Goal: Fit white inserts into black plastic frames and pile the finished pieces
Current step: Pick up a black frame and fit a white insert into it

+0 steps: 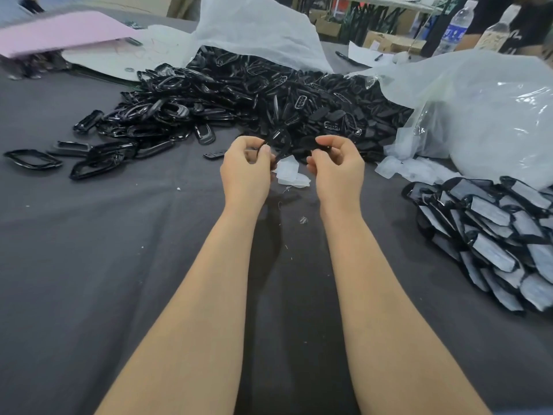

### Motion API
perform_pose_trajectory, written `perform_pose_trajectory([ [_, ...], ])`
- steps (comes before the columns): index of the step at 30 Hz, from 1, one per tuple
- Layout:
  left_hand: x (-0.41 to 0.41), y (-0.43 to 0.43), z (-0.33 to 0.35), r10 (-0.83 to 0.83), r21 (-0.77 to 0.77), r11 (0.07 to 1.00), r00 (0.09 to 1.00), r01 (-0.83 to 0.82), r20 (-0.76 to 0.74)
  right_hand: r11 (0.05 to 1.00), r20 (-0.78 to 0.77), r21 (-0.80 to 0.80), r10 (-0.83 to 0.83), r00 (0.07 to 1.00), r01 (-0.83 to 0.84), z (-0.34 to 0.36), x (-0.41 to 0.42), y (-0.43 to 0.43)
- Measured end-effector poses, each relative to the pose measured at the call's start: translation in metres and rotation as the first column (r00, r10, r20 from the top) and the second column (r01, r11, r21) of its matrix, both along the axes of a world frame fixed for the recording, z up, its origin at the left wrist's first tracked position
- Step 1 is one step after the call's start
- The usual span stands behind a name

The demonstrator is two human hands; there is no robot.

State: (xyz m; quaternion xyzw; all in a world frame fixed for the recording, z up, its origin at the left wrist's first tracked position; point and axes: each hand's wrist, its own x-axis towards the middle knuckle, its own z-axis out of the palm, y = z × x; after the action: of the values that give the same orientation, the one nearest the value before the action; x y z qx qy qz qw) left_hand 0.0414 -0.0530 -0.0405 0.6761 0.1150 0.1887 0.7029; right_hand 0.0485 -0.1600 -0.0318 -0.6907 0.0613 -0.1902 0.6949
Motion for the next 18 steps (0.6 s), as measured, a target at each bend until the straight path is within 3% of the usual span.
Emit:
perform_pose_trajectory([
  [8,-0.0041,-0.0015,0.0046,-0.073,0.026,0.997,0.997,0.072,0.027,0.944,0.091,-0.315,0.135,0.987,-0.1,0.0003,-0.0059,0.0068],
  [15,-0.0048,-0.0037,0.006,-0.182,0.191,0.966,0.983,0.172,0.037,0.966,0.074,-0.255,0.072,0.995,-0.051,-0.0013,-0.0056,0.0052],
  [18,-0.0057,-0.0034,0.0061,-0.172,0.188,0.969,0.984,0.16,0.051,0.959,0.106,-0.285,0.048,0.993,-0.016,-0.0019,-0.0048,0.0055],
])
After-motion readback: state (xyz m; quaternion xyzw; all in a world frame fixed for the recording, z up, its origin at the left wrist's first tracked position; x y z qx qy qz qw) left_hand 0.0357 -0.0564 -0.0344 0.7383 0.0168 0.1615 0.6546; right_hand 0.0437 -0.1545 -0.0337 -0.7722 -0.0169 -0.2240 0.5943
